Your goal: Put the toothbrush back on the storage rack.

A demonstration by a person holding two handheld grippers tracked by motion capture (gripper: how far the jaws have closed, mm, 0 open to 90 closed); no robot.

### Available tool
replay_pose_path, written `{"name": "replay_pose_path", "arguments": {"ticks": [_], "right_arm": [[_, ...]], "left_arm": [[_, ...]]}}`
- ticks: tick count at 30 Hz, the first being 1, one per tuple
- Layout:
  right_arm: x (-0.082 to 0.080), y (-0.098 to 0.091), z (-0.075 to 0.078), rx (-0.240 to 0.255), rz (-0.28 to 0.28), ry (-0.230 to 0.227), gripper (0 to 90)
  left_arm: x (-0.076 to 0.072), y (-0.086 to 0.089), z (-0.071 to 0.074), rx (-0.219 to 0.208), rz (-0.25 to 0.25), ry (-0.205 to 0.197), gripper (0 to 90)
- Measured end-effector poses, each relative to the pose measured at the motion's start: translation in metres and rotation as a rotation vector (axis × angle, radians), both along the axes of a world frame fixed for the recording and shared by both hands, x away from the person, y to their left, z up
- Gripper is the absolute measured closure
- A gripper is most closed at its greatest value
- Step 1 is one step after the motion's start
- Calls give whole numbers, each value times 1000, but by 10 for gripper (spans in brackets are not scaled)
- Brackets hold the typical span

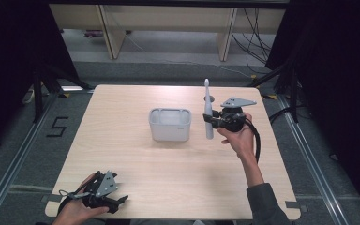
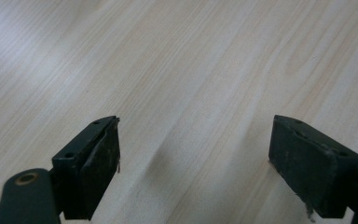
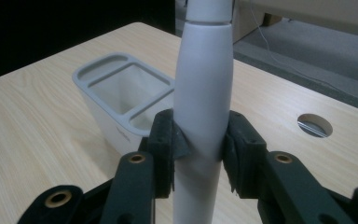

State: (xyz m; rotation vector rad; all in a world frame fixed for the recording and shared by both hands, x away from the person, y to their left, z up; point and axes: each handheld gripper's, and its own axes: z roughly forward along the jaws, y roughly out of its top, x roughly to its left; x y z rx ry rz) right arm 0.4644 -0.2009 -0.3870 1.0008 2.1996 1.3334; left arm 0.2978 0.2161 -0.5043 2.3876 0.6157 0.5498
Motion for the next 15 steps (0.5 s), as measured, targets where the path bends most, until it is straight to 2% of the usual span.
{"name": "replay_pose_path", "arguments": {"ticks": [2, 3, 5, 6, 8, 9, 10, 13, 14, 15], "right_arm": [[1, 1, 3, 10, 8, 0, 670], [3, 3, 6, 16, 6, -13, 670], [4, 4, 10, 9, 11, -19, 670], [4, 6, 10, 23, 3, -8, 670], [6, 7, 13, 16, 13, -28, 670], [6, 9, 14, 21, 6, -29, 670], [7, 9, 16, 21, 11, -11, 670], [9, 11, 17, 19, 7, -35, 670], [9, 13, 19, 22, 5, -21, 670], [11, 15, 21, 24, 10, -29, 670]], "left_arm": [[0, 0, 0, 5, 3, -3, 162], [-1, 0, 0, -9, 0, 1, 162], [0, 0, -1, -4, 0, -2, 162], [0, 0, -1, -4, 0, -2, 162], [-1, 0, 0, -13, -1, 1, 162], [-1, 0, 0, -12, -1, 1, 162], [-1, 0, 0, -12, -1, 1, 162], [0, 0, -1, -9, 0, 1, 162], [-1, 0, 0, -12, -1, 1, 162], [0, 0, 0, -10, -1, 1, 162]]}}
